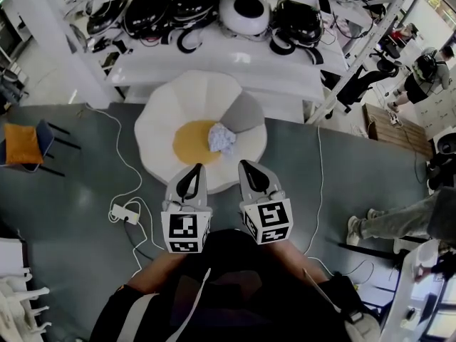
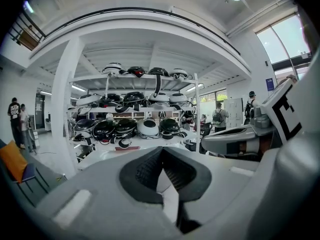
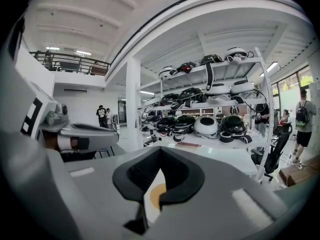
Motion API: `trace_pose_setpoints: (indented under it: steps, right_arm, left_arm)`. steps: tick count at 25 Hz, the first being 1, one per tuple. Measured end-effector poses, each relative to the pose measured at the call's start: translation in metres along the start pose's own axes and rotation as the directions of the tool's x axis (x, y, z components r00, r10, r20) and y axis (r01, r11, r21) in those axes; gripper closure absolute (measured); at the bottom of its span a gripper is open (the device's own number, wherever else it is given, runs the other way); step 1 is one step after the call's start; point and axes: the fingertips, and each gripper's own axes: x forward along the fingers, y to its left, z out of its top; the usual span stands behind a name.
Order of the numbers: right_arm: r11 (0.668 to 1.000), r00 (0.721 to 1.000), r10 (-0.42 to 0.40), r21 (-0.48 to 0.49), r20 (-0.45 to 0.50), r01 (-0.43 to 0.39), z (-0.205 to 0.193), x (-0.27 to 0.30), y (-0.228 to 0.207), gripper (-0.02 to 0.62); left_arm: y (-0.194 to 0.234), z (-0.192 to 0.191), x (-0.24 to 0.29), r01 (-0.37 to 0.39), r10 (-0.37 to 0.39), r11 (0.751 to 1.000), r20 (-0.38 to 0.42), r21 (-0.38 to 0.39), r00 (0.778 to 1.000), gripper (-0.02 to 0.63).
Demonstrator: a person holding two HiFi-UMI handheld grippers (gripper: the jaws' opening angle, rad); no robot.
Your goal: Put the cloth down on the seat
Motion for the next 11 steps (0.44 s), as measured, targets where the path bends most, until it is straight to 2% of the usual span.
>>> trace_pose_setpoints:
  steps: [11]
  right_arm:
    - [1.0,1.0,-0.003,-0.001,-0.005,0.003,-0.0006,0.0035,-0.007,0.595]
  left_arm:
    - [0.0014,-0.0016,0.0068,-0.004,0.004,1.0,-0.006,0.002,1.0,0.604]
